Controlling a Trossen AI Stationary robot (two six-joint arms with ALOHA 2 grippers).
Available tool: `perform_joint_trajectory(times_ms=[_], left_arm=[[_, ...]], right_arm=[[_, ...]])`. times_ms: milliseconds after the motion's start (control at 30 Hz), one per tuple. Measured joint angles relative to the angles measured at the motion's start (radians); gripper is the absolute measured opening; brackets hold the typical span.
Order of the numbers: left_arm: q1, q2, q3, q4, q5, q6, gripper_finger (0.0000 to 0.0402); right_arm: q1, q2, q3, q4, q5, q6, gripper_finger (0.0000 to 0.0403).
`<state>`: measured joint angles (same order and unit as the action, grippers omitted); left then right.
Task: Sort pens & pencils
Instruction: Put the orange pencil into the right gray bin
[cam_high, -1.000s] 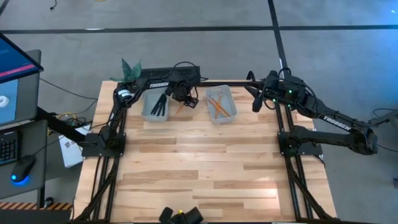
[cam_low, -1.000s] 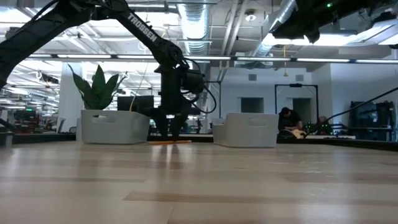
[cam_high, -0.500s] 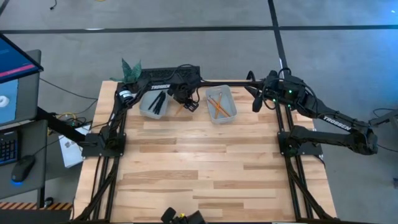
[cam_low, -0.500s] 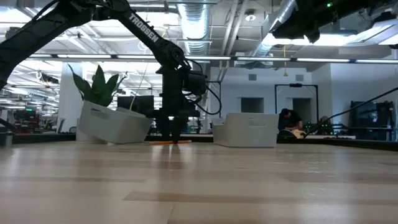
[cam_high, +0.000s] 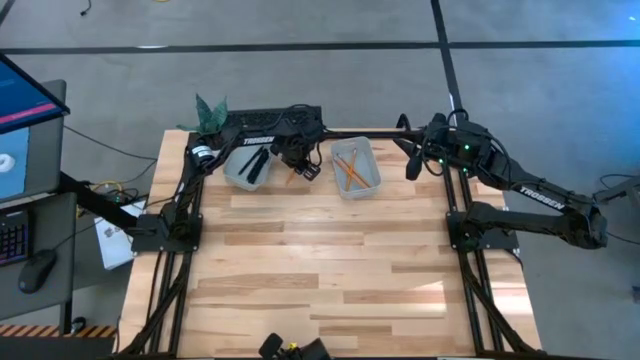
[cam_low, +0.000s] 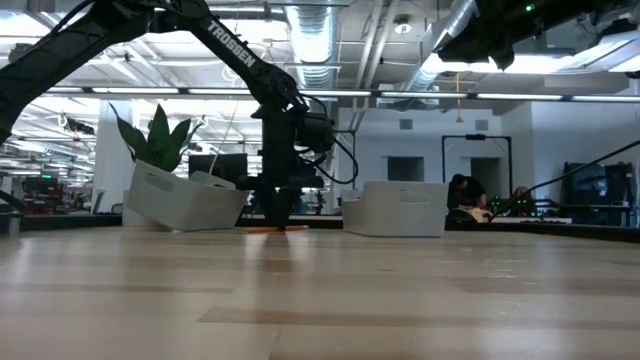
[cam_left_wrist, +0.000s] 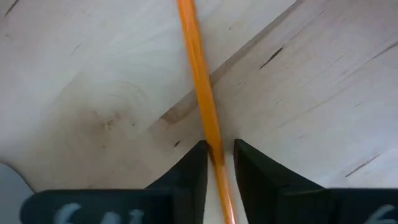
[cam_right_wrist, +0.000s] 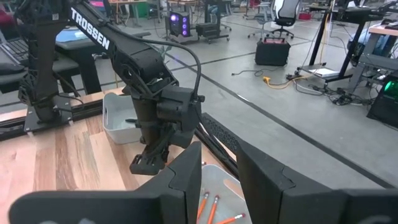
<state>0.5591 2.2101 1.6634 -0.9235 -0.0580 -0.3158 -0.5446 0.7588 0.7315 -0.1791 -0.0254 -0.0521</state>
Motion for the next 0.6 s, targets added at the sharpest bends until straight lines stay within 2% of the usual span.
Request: perform_joint_trajectory(times_ms=[333,600], left_arm=[[0.001,0.000,0.000,-0.002,-0.003,-0.031,0.0018],[0.001,0.000,0.003,-0.010,0.002,-0.049,0.0022]], right_arm=[[0.000,0.000,0.000,0.000,0.000,0.000,0.0122],[0.000,0.000,0.000,0.000,0.000,0.000,0.0122]])
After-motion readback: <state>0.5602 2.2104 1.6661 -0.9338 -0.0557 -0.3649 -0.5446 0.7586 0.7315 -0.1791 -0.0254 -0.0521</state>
